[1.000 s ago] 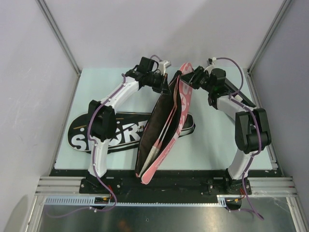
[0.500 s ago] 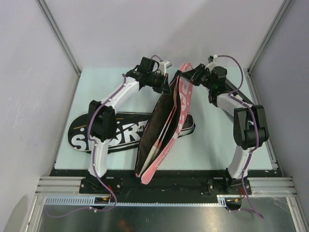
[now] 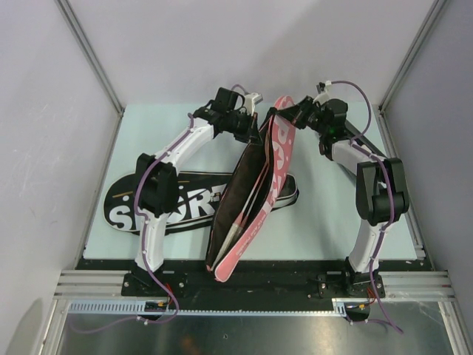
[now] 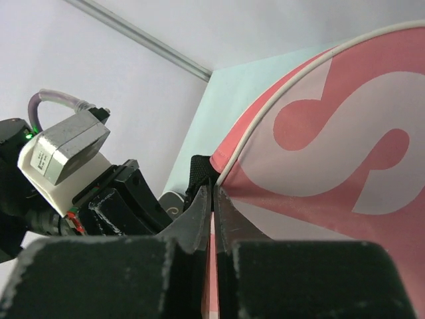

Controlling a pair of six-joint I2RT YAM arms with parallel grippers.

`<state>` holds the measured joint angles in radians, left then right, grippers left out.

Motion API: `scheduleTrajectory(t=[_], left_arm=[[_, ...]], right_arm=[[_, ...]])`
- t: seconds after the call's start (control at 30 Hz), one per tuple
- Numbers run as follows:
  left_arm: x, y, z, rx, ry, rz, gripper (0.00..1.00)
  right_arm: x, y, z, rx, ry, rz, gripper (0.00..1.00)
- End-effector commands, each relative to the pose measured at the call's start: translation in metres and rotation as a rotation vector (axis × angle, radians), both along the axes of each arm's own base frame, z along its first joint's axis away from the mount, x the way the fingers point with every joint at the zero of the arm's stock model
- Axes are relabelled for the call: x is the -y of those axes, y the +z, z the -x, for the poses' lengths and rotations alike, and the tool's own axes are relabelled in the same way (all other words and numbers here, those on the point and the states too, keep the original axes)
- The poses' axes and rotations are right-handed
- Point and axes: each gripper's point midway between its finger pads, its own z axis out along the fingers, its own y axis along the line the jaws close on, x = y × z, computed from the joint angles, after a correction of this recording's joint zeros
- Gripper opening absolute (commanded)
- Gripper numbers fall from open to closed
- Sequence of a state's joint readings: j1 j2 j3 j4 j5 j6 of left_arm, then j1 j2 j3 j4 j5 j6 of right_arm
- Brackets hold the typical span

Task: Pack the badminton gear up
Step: Zip the racket bag at the center of the board.

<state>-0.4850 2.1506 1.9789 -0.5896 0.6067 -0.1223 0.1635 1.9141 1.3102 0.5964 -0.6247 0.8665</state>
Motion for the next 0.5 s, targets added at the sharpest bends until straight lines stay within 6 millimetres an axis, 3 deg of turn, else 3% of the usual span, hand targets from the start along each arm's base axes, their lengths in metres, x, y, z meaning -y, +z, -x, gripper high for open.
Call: scheduleTrajectory(t=[0.0, 0.03, 0.1, 0.13, 0.23, 0.3, 0.37, 0.4, 0.47], left_arm=[[0.01, 0.052, -0.002, 0.063, 0.073, 0.051, 0.0], [0.006, 0.055, -0.007, 0.073, 0.118, 0.042, 0.0], [0.004, 0.059, -0.011, 0.059, 0.178, 0.048, 0.0], [0.003, 0.063, -0.011, 0.062, 0.191, 0.051, 0.0], [0.009, 0.074, -0.006, 0.081, 0.19, 0.065, 0.0], [0.017, 0.083, 0.011, 0.069, 0.142, 0.098, 0.01], [0.02, 0.094, 0.027, 0.06, 0.103, 0.125, 0.15], [0.019, 0.099, 0.033, 0.063, 0.093, 0.134, 0.36], [0.017, 0.108, 0.044, 0.067, 0.046, 0.159, 0.59]], right_arm=[[-0.014, 0.045, 0.02, 0.123, 0.038, 0.083, 0.0], [-0.021, 0.035, 0.03, 0.097, 0.044, 0.096, 0.0], [-0.025, 0.034, 0.042, 0.08, 0.014, 0.083, 0.0], [-0.036, 0.035, 0.065, 0.088, 0.024, 0.085, 0.0], [-0.043, 0.023, 0.077, 0.089, -0.017, 0.158, 0.0], [-0.04, 0.019, 0.079, 0.061, 0.016, 0.119, 0.0], [-0.036, 0.019, 0.081, 0.077, 0.036, 0.097, 0.0], [-0.035, 0.017, 0.083, 0.082, 0.043, 0.116, 0.0], [-0.032, 0.015, 0.094, 0.092, 0.066, 0.117, 0.0]])
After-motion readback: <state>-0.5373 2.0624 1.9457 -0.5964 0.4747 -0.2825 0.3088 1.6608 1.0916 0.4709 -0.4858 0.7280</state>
